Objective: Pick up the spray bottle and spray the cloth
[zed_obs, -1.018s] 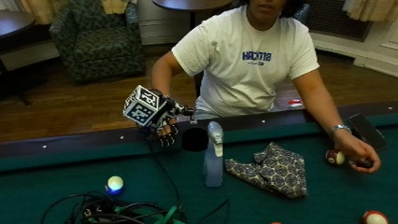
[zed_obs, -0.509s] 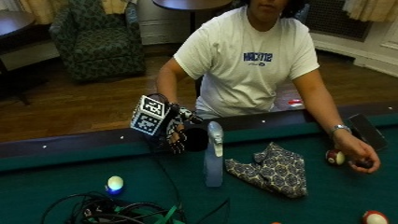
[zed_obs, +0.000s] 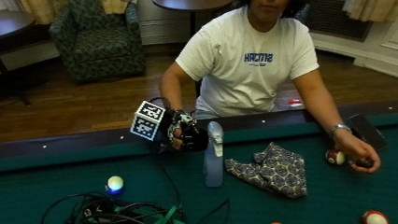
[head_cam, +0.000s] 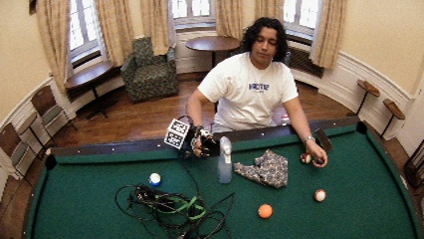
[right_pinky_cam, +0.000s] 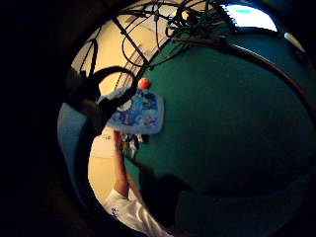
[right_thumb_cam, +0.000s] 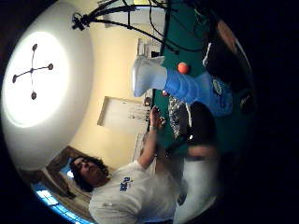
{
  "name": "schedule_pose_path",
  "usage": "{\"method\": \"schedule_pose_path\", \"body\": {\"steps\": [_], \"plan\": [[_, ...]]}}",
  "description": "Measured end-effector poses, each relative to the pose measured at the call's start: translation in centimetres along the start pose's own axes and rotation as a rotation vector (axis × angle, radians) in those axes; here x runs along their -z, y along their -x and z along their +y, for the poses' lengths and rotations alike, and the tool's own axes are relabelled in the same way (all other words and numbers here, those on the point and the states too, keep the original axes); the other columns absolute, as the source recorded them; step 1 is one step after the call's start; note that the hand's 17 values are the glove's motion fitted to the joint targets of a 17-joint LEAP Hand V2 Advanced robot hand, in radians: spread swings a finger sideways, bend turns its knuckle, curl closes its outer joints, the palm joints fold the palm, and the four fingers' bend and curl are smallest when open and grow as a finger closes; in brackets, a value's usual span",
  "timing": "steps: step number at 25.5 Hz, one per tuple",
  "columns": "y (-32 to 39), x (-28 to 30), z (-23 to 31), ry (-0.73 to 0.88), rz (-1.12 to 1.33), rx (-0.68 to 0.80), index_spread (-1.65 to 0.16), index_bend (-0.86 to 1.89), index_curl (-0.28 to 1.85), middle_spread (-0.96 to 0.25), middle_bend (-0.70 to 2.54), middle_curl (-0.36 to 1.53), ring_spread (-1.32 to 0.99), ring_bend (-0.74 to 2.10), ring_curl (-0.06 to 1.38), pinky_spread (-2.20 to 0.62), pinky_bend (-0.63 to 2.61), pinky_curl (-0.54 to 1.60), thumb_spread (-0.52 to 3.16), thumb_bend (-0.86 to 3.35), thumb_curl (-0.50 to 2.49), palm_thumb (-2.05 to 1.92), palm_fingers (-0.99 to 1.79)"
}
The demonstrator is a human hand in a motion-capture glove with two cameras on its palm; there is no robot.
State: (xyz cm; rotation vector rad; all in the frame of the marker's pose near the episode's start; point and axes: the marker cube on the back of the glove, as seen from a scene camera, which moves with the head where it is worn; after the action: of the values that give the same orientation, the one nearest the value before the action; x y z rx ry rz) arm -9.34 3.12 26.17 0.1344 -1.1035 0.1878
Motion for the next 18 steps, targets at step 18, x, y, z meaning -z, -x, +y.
{"method": "schedule_pose_path", "body": {"steps": [18], "plan": [[-0.9,0.5,-0.1,-0.212,-0.129,0.013,-0.29,0.72,0.53,-0.24,0.81,0.68,-0.23,0.98,0.62,-0.12,0.85,0.62,0.72,0.06,0.59,0.94,1.39]]}}
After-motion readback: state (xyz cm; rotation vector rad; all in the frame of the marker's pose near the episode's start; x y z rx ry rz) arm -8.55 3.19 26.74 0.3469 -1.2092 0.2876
